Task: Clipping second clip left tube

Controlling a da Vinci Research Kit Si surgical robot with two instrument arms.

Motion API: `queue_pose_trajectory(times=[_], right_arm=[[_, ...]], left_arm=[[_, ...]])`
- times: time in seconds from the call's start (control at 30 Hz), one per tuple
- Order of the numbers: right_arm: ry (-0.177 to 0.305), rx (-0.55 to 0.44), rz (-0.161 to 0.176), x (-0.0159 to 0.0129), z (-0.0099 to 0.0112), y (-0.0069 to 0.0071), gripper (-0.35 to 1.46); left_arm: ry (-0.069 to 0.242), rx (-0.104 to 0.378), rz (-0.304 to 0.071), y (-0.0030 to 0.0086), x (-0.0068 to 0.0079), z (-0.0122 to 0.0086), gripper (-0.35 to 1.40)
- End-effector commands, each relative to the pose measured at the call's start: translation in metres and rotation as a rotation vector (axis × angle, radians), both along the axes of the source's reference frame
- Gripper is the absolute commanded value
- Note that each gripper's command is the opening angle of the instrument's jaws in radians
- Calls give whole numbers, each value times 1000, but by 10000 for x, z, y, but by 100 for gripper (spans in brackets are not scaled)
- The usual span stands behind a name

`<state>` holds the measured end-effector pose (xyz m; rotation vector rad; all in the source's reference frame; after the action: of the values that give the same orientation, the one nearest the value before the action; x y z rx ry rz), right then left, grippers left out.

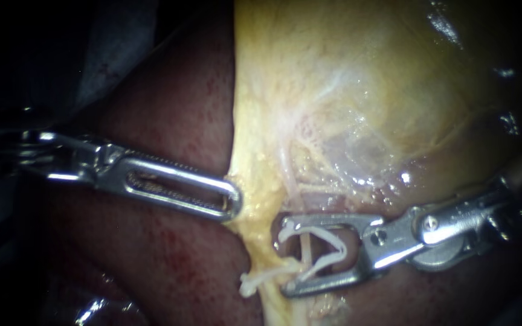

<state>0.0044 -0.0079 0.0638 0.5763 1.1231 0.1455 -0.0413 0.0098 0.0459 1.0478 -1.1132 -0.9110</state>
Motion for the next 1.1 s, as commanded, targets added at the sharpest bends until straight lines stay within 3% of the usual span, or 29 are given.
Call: queue_pose_trajectory(times=[0.03, 0.57, 1.1], right_arm=[[1, 1, -2, 2, 0, 0, 59], [-5, 34, -4, 29, 3, -3, 58], [-41, 108, -14, 50, 7, -5, 49]], left_arm=[[1, 0, -1, 0, 0, 0, -35], [1, -1, -2, 0, -1, 0, -35], [3, -2, -4, -1, -5, 1, -35]])
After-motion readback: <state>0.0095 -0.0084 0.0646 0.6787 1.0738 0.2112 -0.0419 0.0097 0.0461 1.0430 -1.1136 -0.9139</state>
